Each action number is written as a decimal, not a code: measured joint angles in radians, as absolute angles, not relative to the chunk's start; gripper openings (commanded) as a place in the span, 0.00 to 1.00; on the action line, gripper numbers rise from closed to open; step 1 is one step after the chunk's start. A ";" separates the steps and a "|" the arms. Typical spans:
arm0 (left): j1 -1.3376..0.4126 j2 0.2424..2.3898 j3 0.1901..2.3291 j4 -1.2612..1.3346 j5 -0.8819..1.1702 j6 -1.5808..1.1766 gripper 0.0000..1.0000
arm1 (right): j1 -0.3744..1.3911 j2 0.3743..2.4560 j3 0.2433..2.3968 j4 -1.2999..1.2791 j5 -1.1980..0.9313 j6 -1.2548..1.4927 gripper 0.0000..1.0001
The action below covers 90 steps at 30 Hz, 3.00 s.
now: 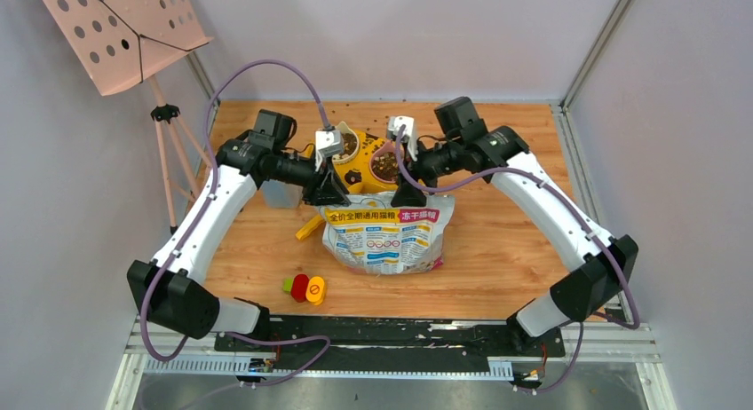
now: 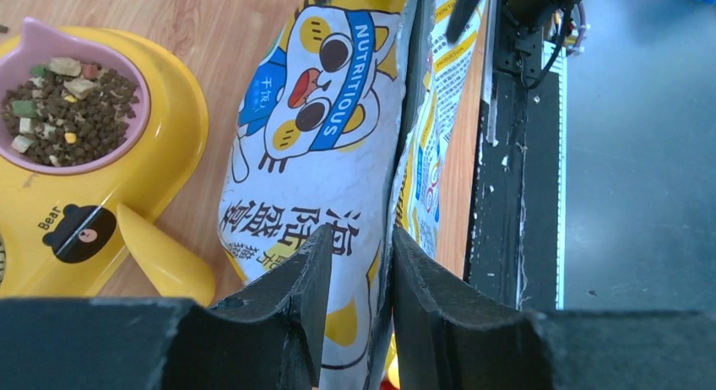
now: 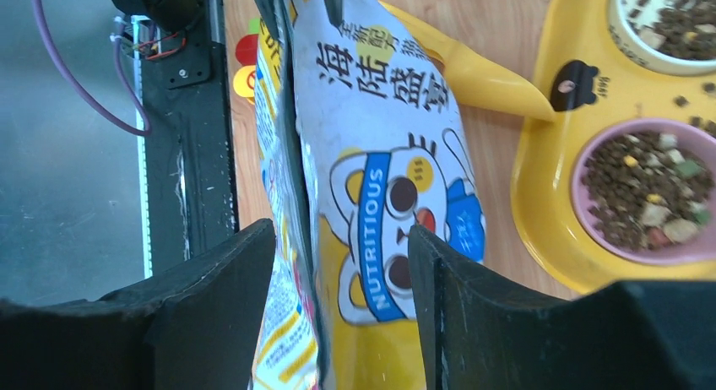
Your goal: Serve the pet food
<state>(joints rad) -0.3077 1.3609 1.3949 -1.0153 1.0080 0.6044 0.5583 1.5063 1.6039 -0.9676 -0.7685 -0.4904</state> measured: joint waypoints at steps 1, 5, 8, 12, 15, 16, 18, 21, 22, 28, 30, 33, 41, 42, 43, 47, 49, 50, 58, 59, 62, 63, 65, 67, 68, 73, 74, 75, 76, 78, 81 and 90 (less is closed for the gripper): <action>-0.308 1.360 1.382 -0.993 1.014 0.585 0.31 | 0.572 1.525 1.610 -0.960 -0.769 -0.480 0.58; -0.316 1.350 1.343 -0.914 1.036 0.509 0.02 | 0.613 1.580 1.631 -0.936 -0.759 -0.460 0.45; -0.325 1.334 1.321 -0.866 1.045 0.459 0.00 | 0.628 1.591 1.635 -0.914 -0.737 -0.453 0.10; -0.327 1.304 1.284 -0.809 1.041 0.418 0.04 | 0.637 1.581 1.634 -0.892 -0.723 -0.437 0.00; -0.332 1.292 1.272 -0.782 1.040 0.402 0.38 | 0.641 1.559 1.621 -0.885 -0.719 -0.431 0.06; -0.338 1.291 1.272 -0.768 1.046 0.392 0.39 | 0.642 1.552 1.615 -0.881 -0.718 -0.430 0.14; -0.361 1.291 1.272 -0.739 1.053 0.365 0.39 | 0.646 1.547 1.612 -0.871 -0.715 -0.424 0.27; -0.416 1.291 1.271 -0.674 1.052 0.315 0.20 | 0.645 1.540 1.610 -0.838 -0.716 -0.426 0.30; -0.431 1.292 1.270 -0.653 1.048 0.302 0.10 | 0.645 1.535 1.608 -0.831 -0.717 -0.427 0.28; -0.461 1.304 1.268 -0.582 1.031 0.260 0.00 | 0.646 1.507 1.567 -0.803 -0.752 -0.430 0.28; -0.461 1.304 1.268 -0.586 1.031 0.263 0.15 | 0.647 1.507 1.555 -0.801 -0.760 -0.432 0.37; -0.463 1.304 1.269 -0.592 1.036 0.266 0.24 | 0.654 1.506 1.545 -0.803 -0.764 -0.447 0.22; -0.471 1.305 1.272 -0.630 1.035 0.303 0.00 | 0.678 1.485 1.534 -0.817 -0.751 -0.492 0.00; -0.472 1.305 1.274 -0.635 1.036 0.323 0.01 | 0.679 1.485 1.534 -0.817 -0.750 -0.495 0.00; -0.472 1.305 1.276 -0.640 1.036 0.337 0.14 | 0.679 1.485 1.534 -0.817 -0.751 -0.498 0.00; -0.474 1.305 1.279 -0.672 1.032 0.398 0.04 | 0.680 1.485 1.534 -0.816 -0.750 -0.499 0.04; -0.474 1.305 1.279 -0.680 1.018 0.414 0.00 | 0.680 1.486 1.534 -0.816 -0.749 -0.499 0.21; -0.475 1.304 1.279 -0.680 1.015 0.419 0.00 | 0.680 1.486 1.534 -0.817 -0.748 -0.498 0.26; -0.476 1.303 1.282 -0.686 1.001 0.421 0.00 | 0.675 1.481 1.533 -0.888 -0.677 -0.554 0.00; -0.476 1.303 1.283 -0.690 0.997 0.421 0.00 | 0.673 1.475 1.530 -0.893 -0.678 -0.558 0.00; -0.485 1.301 1.298 -0.698 0.982 0.430 0.00 | 0.669 1.454 1.521 -0.902 -0.677 -0.565 0.17; -0.490 1.300 1.299 -0.700 0.976 0.437 0.00 | 0.668 1.448 1.517 -0.904 -0.673 -0.569 0.16; -0.488 1.291 1.300 -0.734 0.958 0.455 0.00 | 0.655 1.428 1.511 -0.927 -0.646 -0.574 0.06; -0.483 1.283 1.300 -0.750 0.947 0.469 0.00 | 0.636 1.397 1.501 -0.951 -0.636 -0.580 0.17; -0.484 1.280 1.300 -0.752 0.944 0.475 0.00 | 0.630 1.377 1.493 -0.961 -0.634 -0.580 0.17; -0.485 1.262 1.300 -0.782 0.929 0.486 0.00 | 0.622 1.330 1.462 -0.987 -0.632 -0.590 0.08; -0.486 1.260 1.300 -0.786 0.929 0.489 0.00 | 0.620 1.329 1.460 -0.986 -0.638 -0.590 0.23; -0.486 1.259 1.300 -0.789 0.929 0.492 0.00 | 0.619 1.330 1.459 -0.986 -0.641 -0.589 0.32; -0.485 1.259 1.300 -0.791 0.927 0.498 0.00 | 0.618 1.330 1.459 -0.986 -0.638 -0.589 0.34; -0.479 1.255 1.299 -0.799 0.922 0.503 0.00 | 0.612 1.331 1.458 -1.001 -0.617 -0.584 0.19; -0.476 1.251 1.292 -0.794 0.921 0.504 0.00 | 0.599 1.333 1.458 -1.016 -0.598 -0.594 0.00; -0.476 1.249 1.283 -0.778 0.927 0.505 0.00 | 0.513 1.325 1.454 -1.065 -0.656 -0.646 0.03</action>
<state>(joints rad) -0.4759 1.2488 1.2831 -0.7780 0.9268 0.5053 0.5129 1.3247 1.4536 -1.0649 -0.6556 -0.6464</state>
